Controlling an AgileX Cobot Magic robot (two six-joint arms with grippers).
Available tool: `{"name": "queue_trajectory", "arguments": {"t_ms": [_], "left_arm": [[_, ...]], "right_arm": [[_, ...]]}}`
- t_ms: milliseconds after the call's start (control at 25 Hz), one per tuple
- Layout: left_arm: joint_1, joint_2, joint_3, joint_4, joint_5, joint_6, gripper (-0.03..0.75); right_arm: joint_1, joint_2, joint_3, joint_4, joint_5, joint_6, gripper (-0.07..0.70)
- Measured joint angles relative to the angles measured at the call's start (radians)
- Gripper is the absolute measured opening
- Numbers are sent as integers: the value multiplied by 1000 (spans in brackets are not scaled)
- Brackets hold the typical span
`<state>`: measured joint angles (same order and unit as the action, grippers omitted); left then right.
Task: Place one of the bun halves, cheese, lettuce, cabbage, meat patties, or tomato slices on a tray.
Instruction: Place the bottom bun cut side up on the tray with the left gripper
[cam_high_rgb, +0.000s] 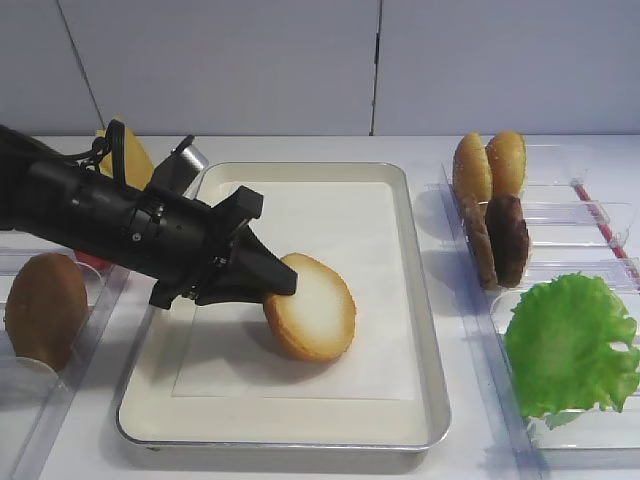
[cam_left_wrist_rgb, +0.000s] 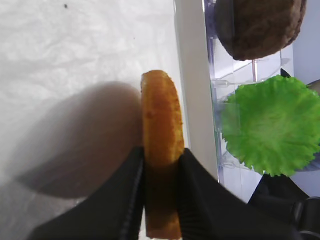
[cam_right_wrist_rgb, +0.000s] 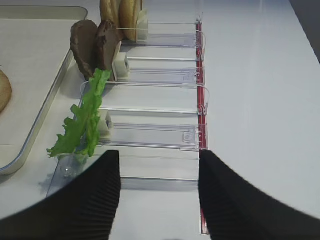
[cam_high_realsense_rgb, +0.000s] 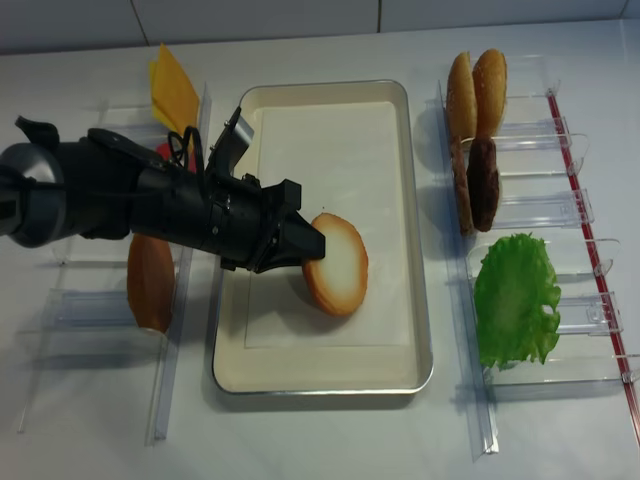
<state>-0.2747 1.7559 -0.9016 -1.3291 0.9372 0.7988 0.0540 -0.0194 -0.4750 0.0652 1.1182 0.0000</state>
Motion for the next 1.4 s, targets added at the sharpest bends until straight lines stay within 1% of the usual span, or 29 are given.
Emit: {"name": "queue_trajectory", "arguments": {"t_ms": [280,400,640,760,840,920,1000,1160,1240,1320,1400], "left_arm": [[0,0,0,12,0,0,159],[0,0,-3,20,-2,0,197],[0,0,-43,76,-6,-8,322],[0,0,-72,164,-14,-69,371],[0,0,-97,271,-16,-136,394],[0,0,-120,360,-16,-205,402],[0,0,-141,423,-8,-248,406],[0,0,-186,497,18,-304,406],[0,0,-216,532,39,-325,406],[0,0,-248,550,63,-331,406],[-4,-5,-279,578,70,-333,407]], "right_arm": [[0,0,0,0,0,0,401],[0,0,0,0,0,0,401],[0,0,0,0,0,0,401],[0,0,0,0,0,0,401],[0,0,0,0,0,0,401],[0,0,0,0,0,0,401],[0,0,0,0,0,0,401],[0,0,0,0,0,0,401],[0,0,0,0,0,0,401],[0,0,0,0,0,0,401],[0,0,0,0,0,0,401]]}}
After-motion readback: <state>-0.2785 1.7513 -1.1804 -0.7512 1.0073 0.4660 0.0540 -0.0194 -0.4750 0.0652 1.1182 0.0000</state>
